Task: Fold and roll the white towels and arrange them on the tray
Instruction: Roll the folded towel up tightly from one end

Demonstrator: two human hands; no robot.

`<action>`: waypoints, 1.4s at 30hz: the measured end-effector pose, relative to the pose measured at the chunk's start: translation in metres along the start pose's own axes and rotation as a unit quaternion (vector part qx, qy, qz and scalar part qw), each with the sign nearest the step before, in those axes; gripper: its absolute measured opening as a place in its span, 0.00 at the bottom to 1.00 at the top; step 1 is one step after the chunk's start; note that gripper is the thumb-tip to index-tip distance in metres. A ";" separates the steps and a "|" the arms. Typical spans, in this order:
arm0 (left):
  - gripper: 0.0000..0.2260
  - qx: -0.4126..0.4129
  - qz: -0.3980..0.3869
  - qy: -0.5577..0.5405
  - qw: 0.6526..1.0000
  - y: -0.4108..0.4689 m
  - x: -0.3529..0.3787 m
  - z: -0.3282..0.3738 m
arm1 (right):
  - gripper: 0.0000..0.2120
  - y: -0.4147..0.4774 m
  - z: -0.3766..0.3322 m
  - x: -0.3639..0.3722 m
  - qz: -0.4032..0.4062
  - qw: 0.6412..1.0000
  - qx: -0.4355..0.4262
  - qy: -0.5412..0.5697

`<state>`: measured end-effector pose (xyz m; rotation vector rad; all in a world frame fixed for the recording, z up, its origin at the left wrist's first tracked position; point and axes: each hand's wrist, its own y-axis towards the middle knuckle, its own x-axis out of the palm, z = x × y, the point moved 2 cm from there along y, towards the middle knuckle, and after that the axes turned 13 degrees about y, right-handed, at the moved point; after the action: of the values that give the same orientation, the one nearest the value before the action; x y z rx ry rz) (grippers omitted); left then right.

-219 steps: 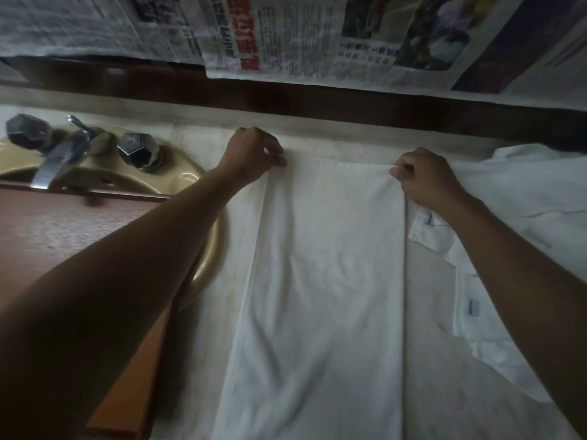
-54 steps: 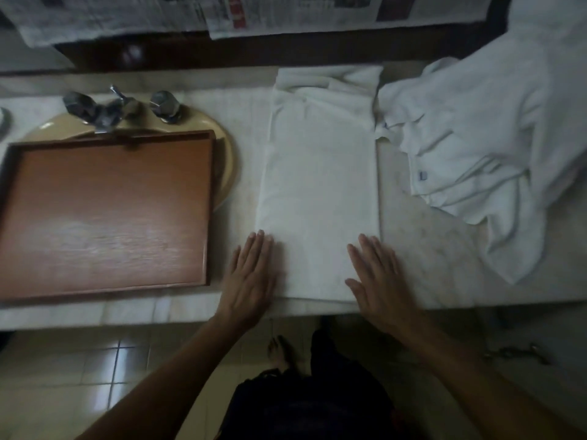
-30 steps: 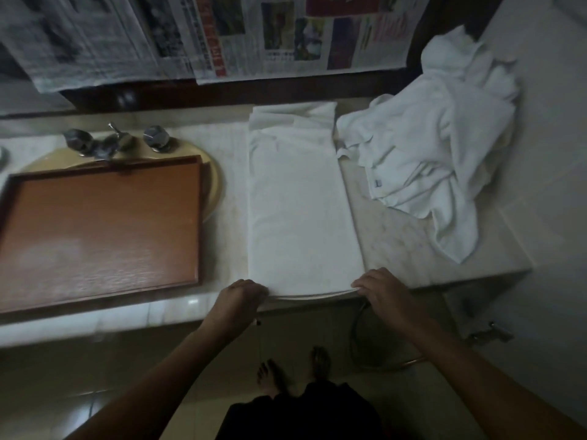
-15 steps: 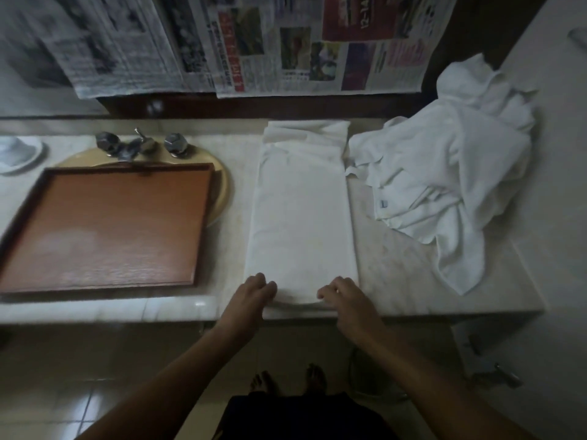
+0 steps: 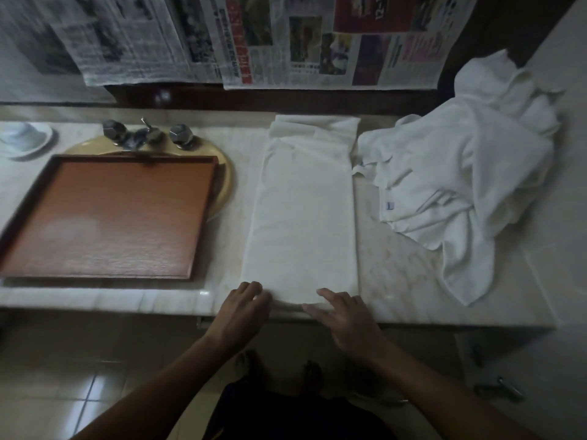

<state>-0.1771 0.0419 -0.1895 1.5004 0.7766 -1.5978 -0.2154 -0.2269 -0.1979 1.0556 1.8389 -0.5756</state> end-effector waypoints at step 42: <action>0.02 -0.117 -0.138 -0.131 0.975 0.065 -0.019 -0.045 | 0.04 0.065 0.024 -0.040 -0.007 0.943 0.265 0.200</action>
<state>-0.0989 0.0511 -0.1700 1.0219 1.0135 -1.7916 -0.1401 -0.2278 -0.1713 1.6100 2.0957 -0.9546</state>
